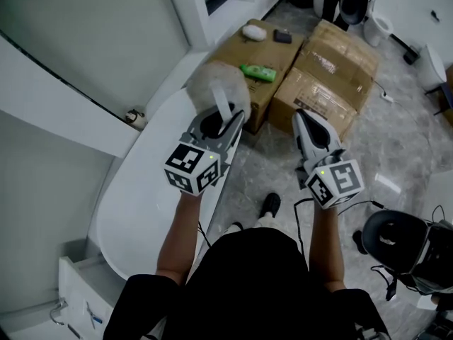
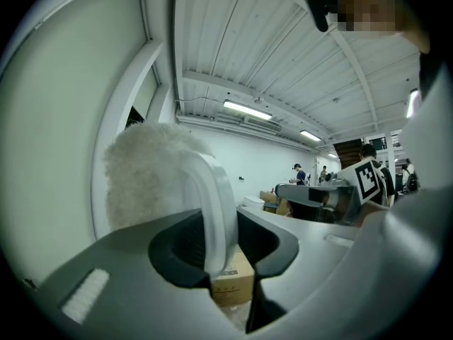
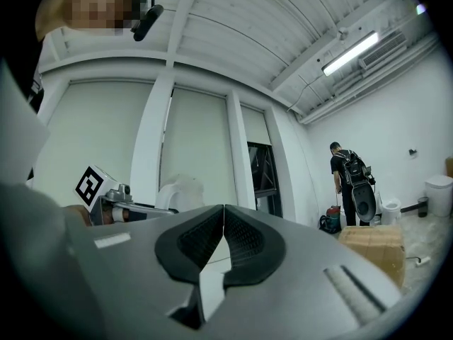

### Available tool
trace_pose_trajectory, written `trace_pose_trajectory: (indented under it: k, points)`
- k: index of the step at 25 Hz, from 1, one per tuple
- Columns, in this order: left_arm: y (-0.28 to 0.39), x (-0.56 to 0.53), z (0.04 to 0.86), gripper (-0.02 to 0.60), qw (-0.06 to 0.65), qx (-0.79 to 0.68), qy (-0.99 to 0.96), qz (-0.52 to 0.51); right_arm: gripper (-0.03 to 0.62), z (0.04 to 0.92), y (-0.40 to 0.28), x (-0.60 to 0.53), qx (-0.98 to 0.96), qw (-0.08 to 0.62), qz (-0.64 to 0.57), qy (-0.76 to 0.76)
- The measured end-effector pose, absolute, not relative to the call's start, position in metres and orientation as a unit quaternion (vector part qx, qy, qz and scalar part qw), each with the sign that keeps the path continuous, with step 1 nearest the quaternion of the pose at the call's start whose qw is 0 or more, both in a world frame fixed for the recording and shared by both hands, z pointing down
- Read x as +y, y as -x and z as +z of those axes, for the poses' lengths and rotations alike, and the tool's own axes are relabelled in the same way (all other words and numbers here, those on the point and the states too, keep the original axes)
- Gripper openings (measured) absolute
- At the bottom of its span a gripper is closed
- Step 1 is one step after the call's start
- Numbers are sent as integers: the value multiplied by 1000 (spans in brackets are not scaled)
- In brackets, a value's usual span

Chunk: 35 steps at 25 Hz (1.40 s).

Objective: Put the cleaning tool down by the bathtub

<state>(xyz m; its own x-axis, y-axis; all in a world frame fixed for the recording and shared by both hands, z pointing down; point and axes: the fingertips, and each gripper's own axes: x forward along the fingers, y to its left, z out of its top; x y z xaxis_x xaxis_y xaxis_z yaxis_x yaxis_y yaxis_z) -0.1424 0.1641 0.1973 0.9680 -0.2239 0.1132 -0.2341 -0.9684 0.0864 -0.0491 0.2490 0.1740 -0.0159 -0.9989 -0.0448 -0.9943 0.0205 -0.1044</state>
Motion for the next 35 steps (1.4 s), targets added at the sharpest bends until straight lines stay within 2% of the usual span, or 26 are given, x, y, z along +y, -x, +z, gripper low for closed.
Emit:
trace_pose_trajectory:
  k: [15, 35]
  points:
    - [44, 149, 195, 95, 36, -160, -985, 44, 9, 180, -54, 225, 740, 55, -17, 671]
    - [22, 113, 218, 95, 55, -186, -979, 56, 9, 208, -84, 195, 748, 53, -45, 660]
